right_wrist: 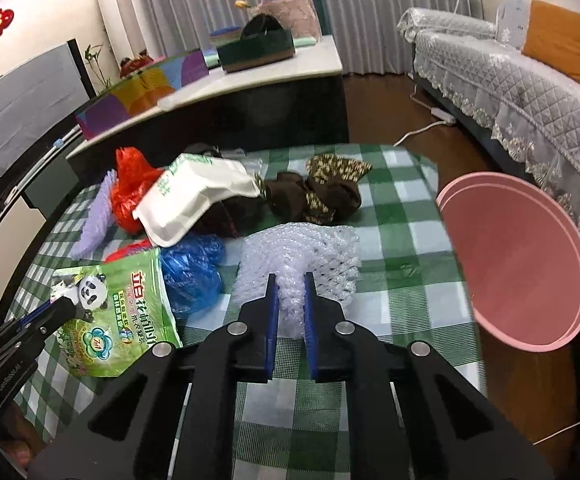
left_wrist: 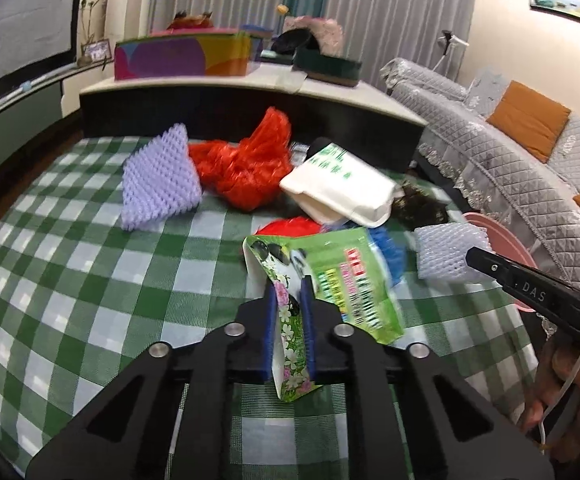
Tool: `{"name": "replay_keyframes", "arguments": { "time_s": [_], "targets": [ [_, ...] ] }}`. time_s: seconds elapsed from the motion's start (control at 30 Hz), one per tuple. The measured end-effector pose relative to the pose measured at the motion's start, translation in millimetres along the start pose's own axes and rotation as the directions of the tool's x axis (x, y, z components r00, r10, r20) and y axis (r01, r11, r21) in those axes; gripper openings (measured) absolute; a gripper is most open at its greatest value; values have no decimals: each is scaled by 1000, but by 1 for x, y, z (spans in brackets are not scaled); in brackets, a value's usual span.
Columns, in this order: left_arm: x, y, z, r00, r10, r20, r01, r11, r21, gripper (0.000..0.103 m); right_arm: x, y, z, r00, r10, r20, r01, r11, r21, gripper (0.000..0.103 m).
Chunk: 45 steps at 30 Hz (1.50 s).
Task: Collect trash
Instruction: 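Close the left tool on the green panda snack bag while the right tool grasps the bubble wrap, then carry the snack bag and bubble wrap in both tools over the pink bin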
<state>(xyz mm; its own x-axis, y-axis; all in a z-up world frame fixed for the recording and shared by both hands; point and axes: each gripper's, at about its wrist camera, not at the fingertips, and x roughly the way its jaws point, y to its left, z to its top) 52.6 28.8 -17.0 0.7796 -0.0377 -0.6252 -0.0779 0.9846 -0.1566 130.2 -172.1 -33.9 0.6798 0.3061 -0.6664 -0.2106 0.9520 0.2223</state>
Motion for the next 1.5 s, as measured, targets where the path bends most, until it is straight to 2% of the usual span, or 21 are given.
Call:
{"name": "replay_keyframes", "arguments": {
  "time_s": [0.27,0.8,1.1,1.5],
  "targets": [
    [-29,-17,3,997,-42,64,38,998,55,1,-34,1,1,997,-25,67,27,999,-25,12],
    [-70,-49,9,986,-86,142,64,986,153,0,-107,-14,9,978,-97,187,104,994,-33,12],
    [-76,-61,24,983,-111,146,87,982,165,0,-144,-46,39,962,-143,231,151,988,-18,12],
    [-67,-90,57,978,-133,162,99,974,203,0,-156,-109,99,933,-203,297,220,975,-26,12]
  ]
}}
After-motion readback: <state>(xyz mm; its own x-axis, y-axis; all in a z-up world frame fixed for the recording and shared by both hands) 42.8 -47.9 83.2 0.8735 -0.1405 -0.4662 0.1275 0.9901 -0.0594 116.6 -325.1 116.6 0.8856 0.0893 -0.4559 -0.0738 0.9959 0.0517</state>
